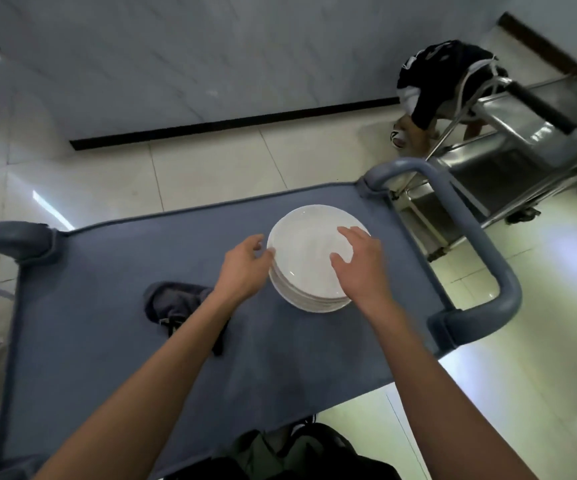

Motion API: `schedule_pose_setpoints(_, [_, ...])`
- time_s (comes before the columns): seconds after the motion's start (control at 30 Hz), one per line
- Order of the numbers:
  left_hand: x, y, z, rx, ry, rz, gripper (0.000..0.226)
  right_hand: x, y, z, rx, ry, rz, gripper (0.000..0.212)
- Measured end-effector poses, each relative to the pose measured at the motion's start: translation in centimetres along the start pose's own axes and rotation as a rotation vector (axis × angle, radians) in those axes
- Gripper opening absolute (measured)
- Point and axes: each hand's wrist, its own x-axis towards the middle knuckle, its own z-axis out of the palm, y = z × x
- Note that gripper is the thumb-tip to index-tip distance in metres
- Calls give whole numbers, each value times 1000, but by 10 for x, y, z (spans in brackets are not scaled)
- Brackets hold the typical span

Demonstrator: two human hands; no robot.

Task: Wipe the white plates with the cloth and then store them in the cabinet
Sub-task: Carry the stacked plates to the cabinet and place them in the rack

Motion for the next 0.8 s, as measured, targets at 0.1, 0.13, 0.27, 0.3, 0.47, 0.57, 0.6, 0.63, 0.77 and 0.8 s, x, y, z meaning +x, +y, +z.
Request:
schedule_pose_setpoints(0.1, [3,15,18,19,2,11,38,5,28,-7,-99,-51,79,62])
schedule_pose_setpoints(0.13, [4,20,23,34,11,9,38,7,34,-9,-97,-78,108,65])
schedule_pose_setpoints(0.27, [6,27,36,38,66,-30,45,15,53,-10,-14,-142,173,72])
schedule_pose_setpoints(0.3, [6,28,38,27,80,-37,45,17,56,-10,17,-148,174,71])
schedule_pose_setpoints(0.47, [4,28,45,22,141,-40,35,18,61,-9,234,-176,193,64])
schedule_pose_setpoints(0.57, [3,30,48,-11,171,-56,28,19,62,-8,286,-174,185,61])
schedule_pose_setpoints(0.6, [4,32,48,-31,177,-68,29,20,62,-8,300,-178,191,61])
schedule_pose_setpoints(0.63, [4,33,49,-52,180,-83,30,21,62,-9,312,-179,196,62])
schedule_pose_setpoints(0.77, [5,37,51,-120,184,-141,33,24,62,-7,344,-182,202,64])
schedule_pose_setpoints(0.8, [5,38,51,-139,186,-155,35,25,63,-6,343,-181,201,64])
